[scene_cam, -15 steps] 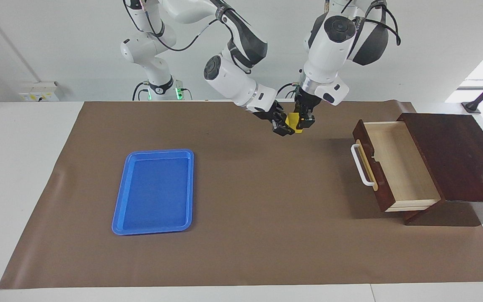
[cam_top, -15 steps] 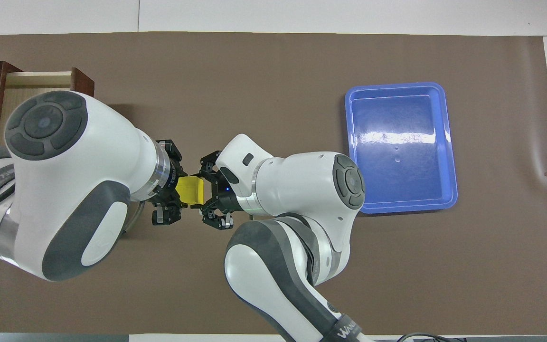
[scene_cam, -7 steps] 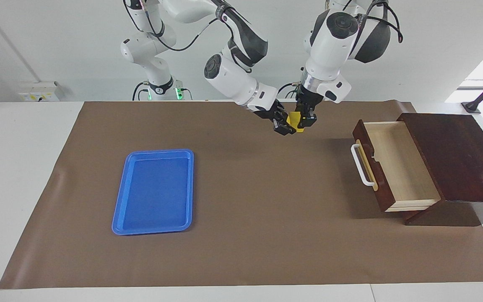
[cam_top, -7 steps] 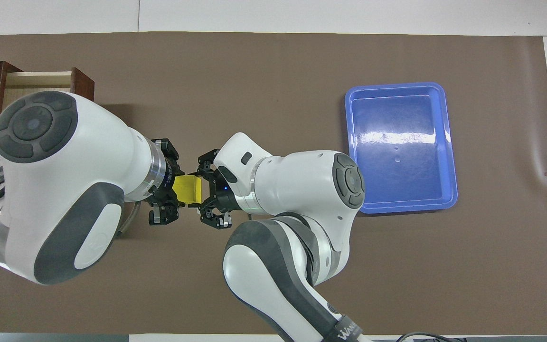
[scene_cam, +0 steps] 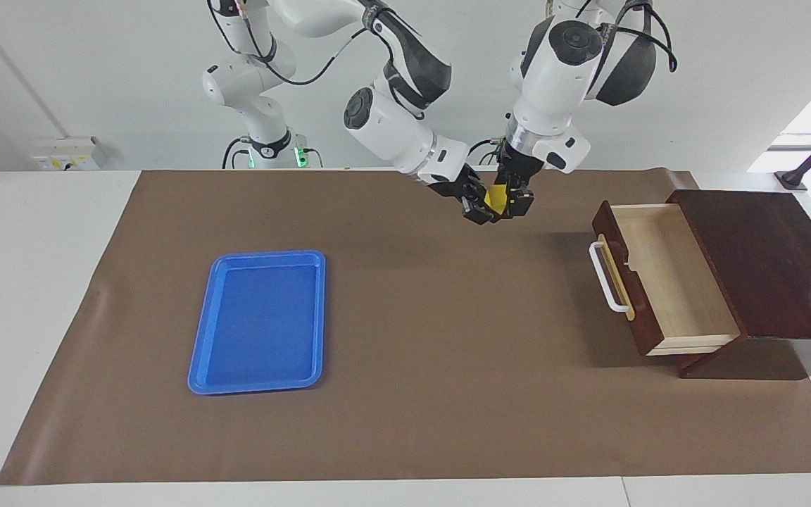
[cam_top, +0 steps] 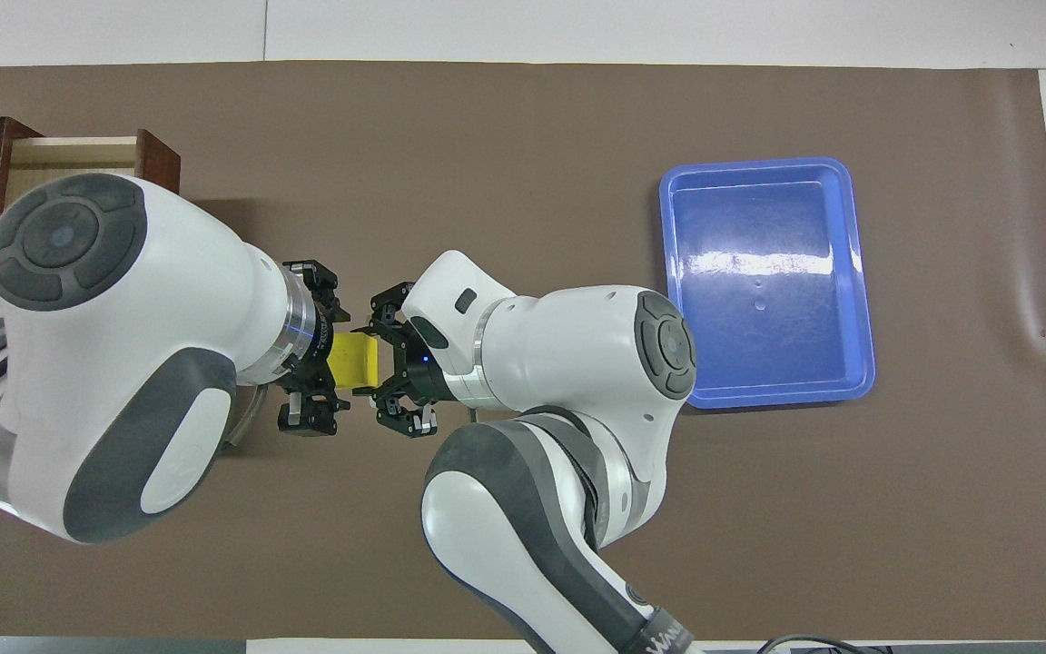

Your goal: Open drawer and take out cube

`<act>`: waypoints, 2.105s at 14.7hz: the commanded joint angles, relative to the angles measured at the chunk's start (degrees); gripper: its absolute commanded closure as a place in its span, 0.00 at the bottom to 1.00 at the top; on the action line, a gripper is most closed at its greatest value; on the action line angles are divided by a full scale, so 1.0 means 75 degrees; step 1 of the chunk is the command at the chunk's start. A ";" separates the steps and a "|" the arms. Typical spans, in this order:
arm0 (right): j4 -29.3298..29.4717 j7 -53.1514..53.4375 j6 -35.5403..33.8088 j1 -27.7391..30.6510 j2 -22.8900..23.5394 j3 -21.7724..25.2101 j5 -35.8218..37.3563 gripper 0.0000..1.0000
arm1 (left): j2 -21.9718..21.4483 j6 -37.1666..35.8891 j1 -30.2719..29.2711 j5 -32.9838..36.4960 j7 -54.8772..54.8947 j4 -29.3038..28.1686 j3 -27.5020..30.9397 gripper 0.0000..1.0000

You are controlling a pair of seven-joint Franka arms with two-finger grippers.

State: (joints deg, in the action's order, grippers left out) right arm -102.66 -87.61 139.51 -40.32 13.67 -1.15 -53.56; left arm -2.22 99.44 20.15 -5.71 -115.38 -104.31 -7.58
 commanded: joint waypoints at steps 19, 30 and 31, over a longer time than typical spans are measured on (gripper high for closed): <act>0.0012 -0.1324 -0.1737 0.1530 0.0029 0.0013 -0.0253 1.00 | 0.1268 0.2820 -0.3003 0.1498 0.3466 -0.0717 0.0108 0.00; -0.1218 -0.2825 -0.2700 0.4531 -0.0276 0.0071 0.0275 1.00 | 0.1269 0.2948 -0.4515 0.2214 0.4240 -0.0705 0.0108 0.00; -0.1230 -0.3035 -0.2688 0.4695 -0.0218 0.0071 0.0286 1.00 | 0.1269 0.2936 -0.4527 0.2284 0.4240 -0.0694 0.0108 0.00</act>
State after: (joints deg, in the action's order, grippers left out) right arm -109.38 -108.45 119.12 -7.50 13.47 0.10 -52.35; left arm 7.65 121.66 -13.09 9.06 -83.80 -109.48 -6.51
